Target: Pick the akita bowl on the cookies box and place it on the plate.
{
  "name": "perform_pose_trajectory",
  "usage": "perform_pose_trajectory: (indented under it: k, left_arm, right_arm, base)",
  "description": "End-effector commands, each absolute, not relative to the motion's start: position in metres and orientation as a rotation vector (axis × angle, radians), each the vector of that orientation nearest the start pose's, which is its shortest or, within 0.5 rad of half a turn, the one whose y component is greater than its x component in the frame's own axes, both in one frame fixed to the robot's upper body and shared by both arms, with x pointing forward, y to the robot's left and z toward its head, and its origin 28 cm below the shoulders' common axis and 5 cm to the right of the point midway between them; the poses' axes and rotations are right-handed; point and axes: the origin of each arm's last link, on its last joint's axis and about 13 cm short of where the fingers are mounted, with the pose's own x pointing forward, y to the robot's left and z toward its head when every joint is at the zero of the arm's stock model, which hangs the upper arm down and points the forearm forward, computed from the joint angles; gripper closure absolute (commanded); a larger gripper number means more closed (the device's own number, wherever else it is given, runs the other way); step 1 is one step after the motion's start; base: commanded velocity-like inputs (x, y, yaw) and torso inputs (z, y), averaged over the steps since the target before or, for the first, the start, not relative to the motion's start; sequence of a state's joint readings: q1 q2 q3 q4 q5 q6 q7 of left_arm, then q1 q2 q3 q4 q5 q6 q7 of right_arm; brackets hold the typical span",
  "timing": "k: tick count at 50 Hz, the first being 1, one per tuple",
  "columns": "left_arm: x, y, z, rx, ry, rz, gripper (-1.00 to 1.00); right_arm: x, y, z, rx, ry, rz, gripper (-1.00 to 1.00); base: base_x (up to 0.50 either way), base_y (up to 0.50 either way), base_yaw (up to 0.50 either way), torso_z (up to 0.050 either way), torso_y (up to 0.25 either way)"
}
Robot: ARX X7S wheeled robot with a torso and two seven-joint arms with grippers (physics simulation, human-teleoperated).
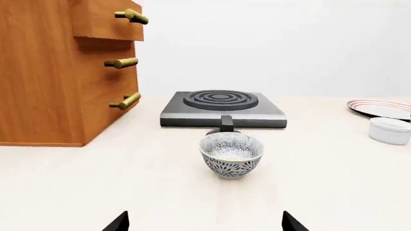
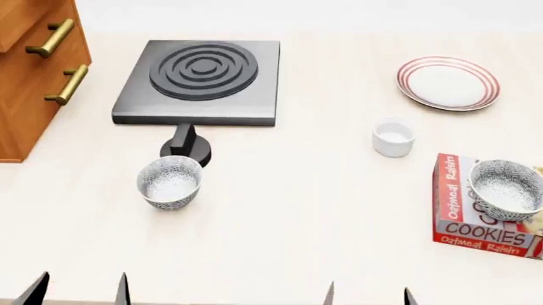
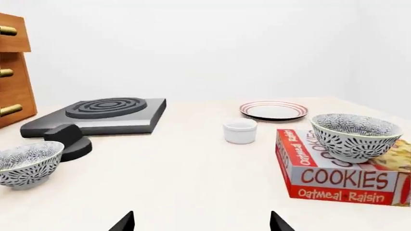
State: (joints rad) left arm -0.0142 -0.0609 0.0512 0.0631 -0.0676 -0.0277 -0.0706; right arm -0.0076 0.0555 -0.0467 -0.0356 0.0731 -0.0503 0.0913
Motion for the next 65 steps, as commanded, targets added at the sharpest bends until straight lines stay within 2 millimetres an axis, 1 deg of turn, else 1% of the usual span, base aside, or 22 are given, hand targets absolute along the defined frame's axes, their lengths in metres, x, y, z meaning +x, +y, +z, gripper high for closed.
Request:
perform_pose_trajectory:
  k: [1, 3, 4, 5, 9, 13, 18, 26, 33, 35, 39, 49, 54, 58, 65]
  left_arm:
    - [0.221, 0.213, 0.076, -0.034, -0.182, -0.012, -1.0]
    - [0.22, 0.213, 0.084, -0.028, -0.201, -0.024, -1.0]
    - [0.219, 0.213, 0.093, -0.049, -0.218, -0.038, -1.0]
    - [0.218, 0.214, 0.099, -0.049, -0.228, -0.04, -1.0]
    - [0.212, 0.216, 0.115, -0.051, -0.276, -0.055, -1.0]
    - [0.207, 0.217, 0.123, -0.037, -0.332, -0.07, -1.0]
    - [0.208, 0.219, 0.124, -0.053, -0.329, -0.063, -1.0]
    - [0.208, 0.224, 0.132, -0.075, -0.356, -0.038, -1.0]
    - [0.208, 0.225, 0.134, -0.08, -0.364, -0.035, -1.0]
    - [0.208, 0.225, 0.133, -0.081, -0.363, -0.033, -1.0]
    - [0.208, 0.226, 0.132, -0.081, -0.358, -0.027, -1.0]
    - [0.208, 0.227, 0.131, -0.086, -0.358, -0.021, -1.0]
    - [0.206, 0.227, 0.132, -0.088, -0.362, -0.023, -1.0]
    - [0.205, 0.226, 0.132, -0.089, -0.363, -0.029, -1.0]
    - [0.204, 0.226, 0.132, -0.091, -0.365, -0.036, -1.0]
  right_arm:
    - [0.217, -0.108, 0.061, 0.029, -0.188, -0.09, -1.0]
    - [0.219, -0.11, 0.072, 0.037, -0.207, -0.104, -1.0]
    - [0.219, -0.112, 0.084, 0.041, -0.22, -0.112, -1.0]
    - [0.219, -0.114, 0.091, 0.045, -0.23, -0.115, -1.0]
    - [0.213, -0.117, 0.112, 0.043, -0.289, -0.112, -1.0]
    - [0.208, -0.12, 0.127, 0.061, -0.335, -0.107, -1.0]
    - [0.205, -0.123, 0.137, 0.063, -0.375, -0.11, -1.0]
    - [0.199, -0.125, 0.147, 0.041, -0.426, -0.112, -1.0]
    - [0.197, -0.126, 0.152, 0.029, -0.45, -0.115, -1.0]
    - [0.197, -0.126, 0.149, 0.024, -0.455, -0.116, -1.0]
    - [0.196, -0.127, 0.153, 0.019, -0.461, -0.118, -1.0]
    - [0.195, -0.126, 0.15, 0.006, -0.474, -0.116, -1.0]
    - [0.193, -0.126, 0.154, 0.002, -0.483, -0.113, -1.0]
    - [0.193, -0.126, 0.15, 0.0, -0.485, -0.11, -1.0]
    - [0.193, -0.125, 0.152, 0.001, -0.488, -0.105, -1.0]
  base:
    - [0.5, 0.0, 0.0, 0.0, 0.0]
    - [0.5, 0.0, 0.0, 0.0, 0.0]
    - [0.5, 0.0, 0.0, 0.0, 0.0]
    - [0.5, 0.0, 0.0, 0.0, 0.0]
    - [0.5, 0.0, 0.0, 0.0, 0.0]
    - [0.5, 0.0, 0.0, 0.0, 0.0]
    - [0.5, 0.0, 0.0, 0.0, 0.0]
    - [0.5, 0.0, 0.0, 0.0, 0.0]
    - [0.5, 0.0, 0.0, 0.0, 0.0]
    - [0.5, 0.0, 0.0, 0.0, 0.0]
    - [0.5, 0.0, 0.0, 0.0, 0.0]
    - [0.5, 0.0, 0.0, 0.0, 0.002]
    - [0.5, 0.0, 0.0, 0.0, 0.0]
    - [0.5, 0.0, 0.0, 0.0, 0.0]
    - [0.5, 0.0, 0.0, 0.0, 0.0]
